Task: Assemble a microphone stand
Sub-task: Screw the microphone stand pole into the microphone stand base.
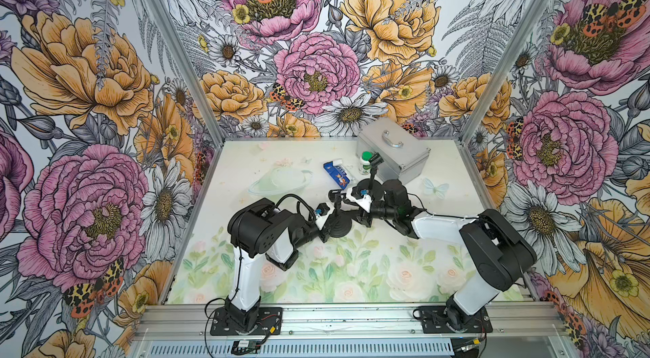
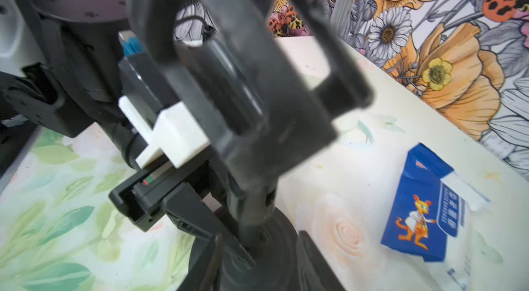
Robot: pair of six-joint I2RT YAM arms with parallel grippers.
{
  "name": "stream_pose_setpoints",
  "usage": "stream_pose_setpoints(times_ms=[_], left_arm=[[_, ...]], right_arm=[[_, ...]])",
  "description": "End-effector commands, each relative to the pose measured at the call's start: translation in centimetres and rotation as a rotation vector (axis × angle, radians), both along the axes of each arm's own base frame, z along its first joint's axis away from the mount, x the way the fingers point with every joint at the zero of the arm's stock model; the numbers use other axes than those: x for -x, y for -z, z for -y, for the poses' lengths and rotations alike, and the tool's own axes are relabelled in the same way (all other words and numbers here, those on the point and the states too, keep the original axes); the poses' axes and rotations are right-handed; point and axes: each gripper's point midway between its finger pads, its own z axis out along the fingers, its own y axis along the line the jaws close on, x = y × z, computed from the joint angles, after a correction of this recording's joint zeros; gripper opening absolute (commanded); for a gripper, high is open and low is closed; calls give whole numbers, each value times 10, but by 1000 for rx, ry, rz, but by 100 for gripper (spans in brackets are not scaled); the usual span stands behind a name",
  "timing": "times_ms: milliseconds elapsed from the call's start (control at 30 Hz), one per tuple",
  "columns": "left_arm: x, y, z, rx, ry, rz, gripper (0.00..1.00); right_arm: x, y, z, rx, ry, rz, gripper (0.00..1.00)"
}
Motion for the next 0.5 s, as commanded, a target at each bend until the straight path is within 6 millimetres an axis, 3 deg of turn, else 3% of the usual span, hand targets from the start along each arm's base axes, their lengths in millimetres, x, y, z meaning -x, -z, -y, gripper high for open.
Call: stream_pose_setpoints(times_ms=[0, 133, 300, 367, 467], left_arm=[[5, 12, 0, -18, 18, -42, 21], [4, 12, 0, -18, 18, -44, 21], [4, 13, 0, -16, 19, -47, 21], [4, 12, 0, -16, 18, -47, 21], [4, 13, 0, -16, 17, -48, 21]], right_arm=[[18, -17, -10, -85, -202, -66, 43], [10, -19, -15, -96, -242, -95, 44], [9, -21, -27, -121, -305, -155, 36], [6, -18, -27, -110, -288, -146, 28], [-10, -8, -25, -62, -156, -102, 3]])
